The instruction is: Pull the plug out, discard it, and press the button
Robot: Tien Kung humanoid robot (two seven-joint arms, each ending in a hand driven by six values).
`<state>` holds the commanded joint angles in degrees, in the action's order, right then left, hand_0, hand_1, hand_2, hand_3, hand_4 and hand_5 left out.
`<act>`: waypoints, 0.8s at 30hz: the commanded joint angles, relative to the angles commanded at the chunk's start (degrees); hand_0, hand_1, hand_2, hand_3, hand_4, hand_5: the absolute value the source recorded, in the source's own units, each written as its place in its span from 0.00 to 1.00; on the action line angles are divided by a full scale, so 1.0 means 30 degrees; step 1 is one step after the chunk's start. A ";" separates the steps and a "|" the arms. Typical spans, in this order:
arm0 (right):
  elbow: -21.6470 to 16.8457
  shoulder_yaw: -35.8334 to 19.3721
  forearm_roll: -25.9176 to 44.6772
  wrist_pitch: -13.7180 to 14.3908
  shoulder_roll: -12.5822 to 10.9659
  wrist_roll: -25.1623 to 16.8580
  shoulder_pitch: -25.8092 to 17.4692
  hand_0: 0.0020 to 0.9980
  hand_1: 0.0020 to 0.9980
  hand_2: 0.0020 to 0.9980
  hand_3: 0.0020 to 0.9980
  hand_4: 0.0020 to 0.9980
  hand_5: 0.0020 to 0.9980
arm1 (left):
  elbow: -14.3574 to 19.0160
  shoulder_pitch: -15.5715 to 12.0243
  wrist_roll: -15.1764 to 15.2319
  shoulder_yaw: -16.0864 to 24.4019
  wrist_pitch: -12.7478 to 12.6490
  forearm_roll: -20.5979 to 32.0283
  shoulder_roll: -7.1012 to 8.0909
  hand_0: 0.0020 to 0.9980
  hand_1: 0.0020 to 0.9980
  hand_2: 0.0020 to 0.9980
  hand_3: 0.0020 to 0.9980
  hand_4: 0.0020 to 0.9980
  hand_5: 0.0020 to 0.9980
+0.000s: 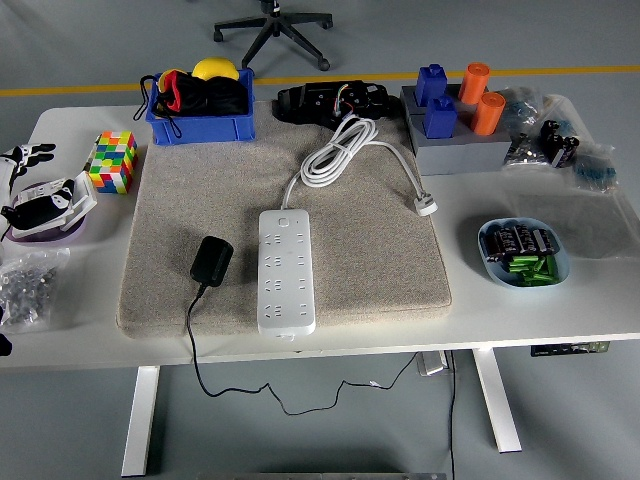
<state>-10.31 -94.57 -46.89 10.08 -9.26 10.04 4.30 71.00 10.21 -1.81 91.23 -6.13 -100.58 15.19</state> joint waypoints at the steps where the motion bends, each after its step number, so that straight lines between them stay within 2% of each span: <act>1: 0.0000 -0.0009 -0.0016 0.0020 0.0006 0.0047 0.0019 0.74 0.66 0.64 0.61 0.66 0.48 | -0.0036 0.0031 0.0011 -0.0025 -0.0005 0.0021 -0.0013 0.87 0.84 0.77 0.79 0.65 0.07; 5: 0.0000 0.0009 -0.0027 -0.0035 0.0067 0.0155 0.0008 0.74 0.66 0.65 0.61 0.66 0.48 | -0.0328 0.0381 0.0017 -0.0377 0.0021 0.0136 -0.0068 0.87 0.84 0.77 0.79 0.65 0.07; 13: 0.0000 -0.0102 -0.0037 0.0085 0.0025 0.0057 0.0119 0.74 0.66 0.64 0.61 0.66 0.48 | -0.0164 0.0101 -0.0076 -0.0339 0.0073 0.0099 -0.0163 0.87 0.84 0.76 0.79 0.65 0.07; 24: 0.0000 0.0102 0.0072 -0.0018 0.0053 0.0005 0.0147 0.74 0.66 0.64 0.61 0.66 0.48 | -0.0116 0.0282 -0.0039 -0.0514 0.0050 0.0196 -0.0313 0.86 0.84 0.76 0.79 0.65 0.07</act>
<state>-10.31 -94.27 -46.67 10.03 -9.10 10.05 4.74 70.66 11.06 -1.92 89.68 -5.98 -100.00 14.25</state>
